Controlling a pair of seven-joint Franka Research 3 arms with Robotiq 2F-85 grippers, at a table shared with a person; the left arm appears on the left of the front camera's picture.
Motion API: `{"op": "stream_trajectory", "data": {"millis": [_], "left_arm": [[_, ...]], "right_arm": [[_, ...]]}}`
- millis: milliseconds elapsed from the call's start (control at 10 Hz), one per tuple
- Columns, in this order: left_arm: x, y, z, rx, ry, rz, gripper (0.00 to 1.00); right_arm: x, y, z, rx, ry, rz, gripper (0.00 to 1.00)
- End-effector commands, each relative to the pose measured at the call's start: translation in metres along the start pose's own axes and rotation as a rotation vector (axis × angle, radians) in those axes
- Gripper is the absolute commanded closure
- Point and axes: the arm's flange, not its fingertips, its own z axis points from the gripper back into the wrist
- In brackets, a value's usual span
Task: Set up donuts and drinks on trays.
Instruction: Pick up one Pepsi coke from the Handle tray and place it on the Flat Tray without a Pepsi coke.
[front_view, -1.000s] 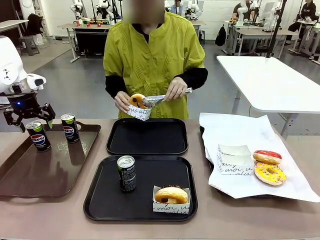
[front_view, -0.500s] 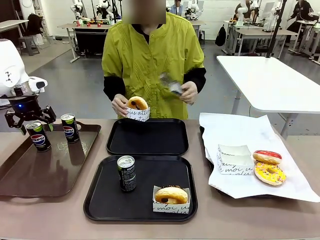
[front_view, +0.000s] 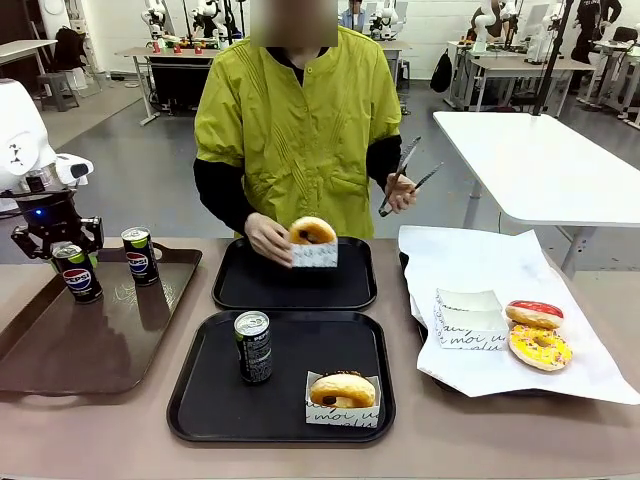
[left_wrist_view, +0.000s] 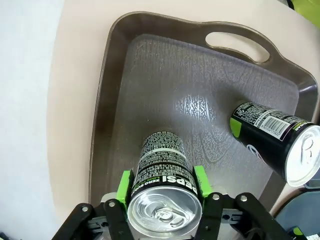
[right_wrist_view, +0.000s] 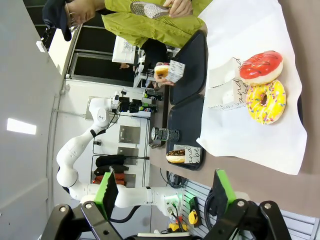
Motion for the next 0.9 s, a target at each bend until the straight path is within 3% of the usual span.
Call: {"op": "stream_trajectory", "data": {"millis": [0, 100, 300, 600, 800], "left_arm": [[-0.001, 0.003, 0.000, 0.010, -0.020, -0.010, 0.92], [-0.003, 0.004, 0.003, 0.015, -0.020, -0.016, 1.00], [-0.018, -0.005, 0.035, -0.008, 0.015, -0.073, 1.00], [-0.091, -0.015, 0.126, -0.025, 0.048, -0.172, 1.00], [-0.145, -0.017, 0.164, -0.016, 0.037, -0.219, 1.00]], "right_arm": [[0.003, 0.001, 0.000, 0.028, -0.015, 0.016, 0.00], [0.003, 0.001, 0.000, 0.028, -0.015, 0.016, 0.00], [0.003, 0.001, 0.000, 0.028, -0.015, 0.016, 0.00], [0.003, 0.001, 0.000, 0.028, -0.015, 0.016, 0.00], [0.003, 0.001, 0.000, 0.028, -0.015, 0.016, 0.00]]}}
